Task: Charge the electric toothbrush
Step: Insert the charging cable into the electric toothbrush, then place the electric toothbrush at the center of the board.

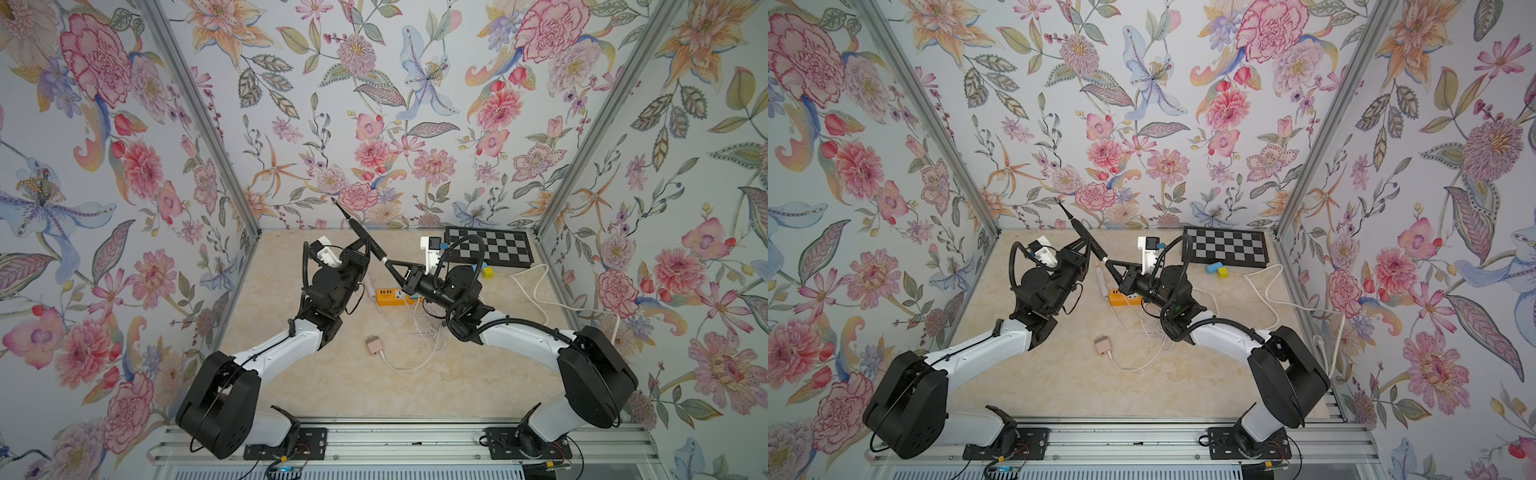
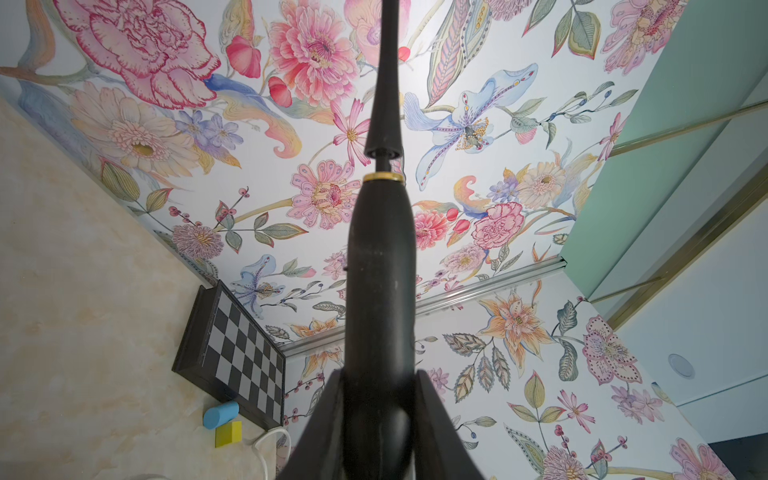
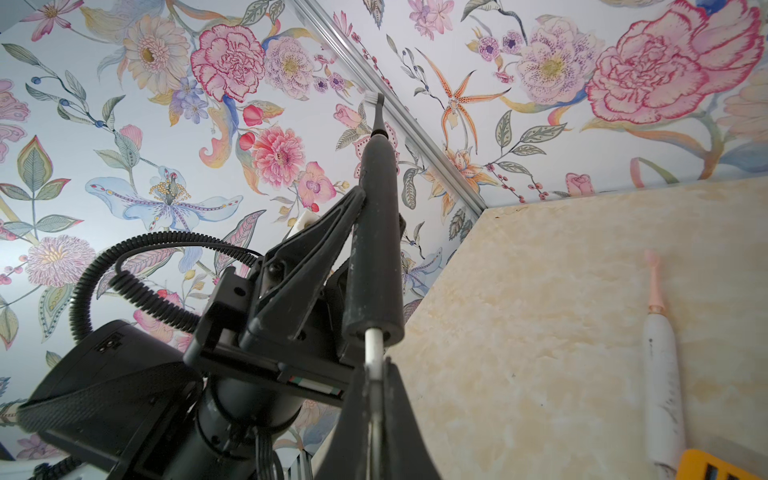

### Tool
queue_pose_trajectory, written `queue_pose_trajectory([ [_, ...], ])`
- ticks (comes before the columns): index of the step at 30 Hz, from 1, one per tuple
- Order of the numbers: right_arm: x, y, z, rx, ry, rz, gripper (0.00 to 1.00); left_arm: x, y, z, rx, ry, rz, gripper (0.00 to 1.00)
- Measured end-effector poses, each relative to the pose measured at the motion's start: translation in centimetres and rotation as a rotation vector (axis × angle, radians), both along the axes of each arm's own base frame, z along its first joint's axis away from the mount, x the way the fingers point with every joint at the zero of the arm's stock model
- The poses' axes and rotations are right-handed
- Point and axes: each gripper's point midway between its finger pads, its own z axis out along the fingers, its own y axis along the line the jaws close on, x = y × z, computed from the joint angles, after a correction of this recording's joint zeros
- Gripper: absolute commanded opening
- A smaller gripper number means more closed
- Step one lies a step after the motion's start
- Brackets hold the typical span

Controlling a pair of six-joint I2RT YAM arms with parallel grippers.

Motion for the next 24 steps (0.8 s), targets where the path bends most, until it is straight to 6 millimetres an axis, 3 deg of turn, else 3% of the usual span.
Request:
queue_pose_trajectory([
  [2,-0.1,0.1,-0.1,-0.005,0.003,0.011,0.08,-0.1,0.1,-0.2,0.010,-0.001,0.002,0.00],
  [7,-1.2,-0.4,-0.5,-0.044,-0.010,0.025,0.44,-2.0,1.5,-2.2,0.151,0.041,-0.033,0.00],
  [10,-3.1,-2.1,0.5,-0.071,-0.053,0.014,0.55,-2.6,5.3,-3.6,0.295,0.099,0.063,0.00],
  [13,-4.9,-4.2,1.9,-0.081,-0.102,-0.016,0.58,-2.6,9.4,-5.5,0.394,0.158,0.189,0.00],
  [15,-5.6,-5.1,2.4,-0.091,-0.120,-0.034,0.58,-2.3,11.1,-7.9,0.437,0.216,0.235,0.00],
  [17,-6.0,-5.5,2.3,-0.113,-0.122,-0.040,0.59,-1.9,12.0,-12.0,0.486,0.309,0.249,0.00],
  [20,-6.1,-5.5,1.0,-0.158,-0.093,-0.040,0.60,-1.3,12.4,-17.9,0.551,0.443,0.243,0.00],
  [24,-6.0,-5.5,-0.7,-0.210,-0.052,-0.040,0.61,-0.3,12.0,-22.8,0.589,0.530,0.217,0.00],
])
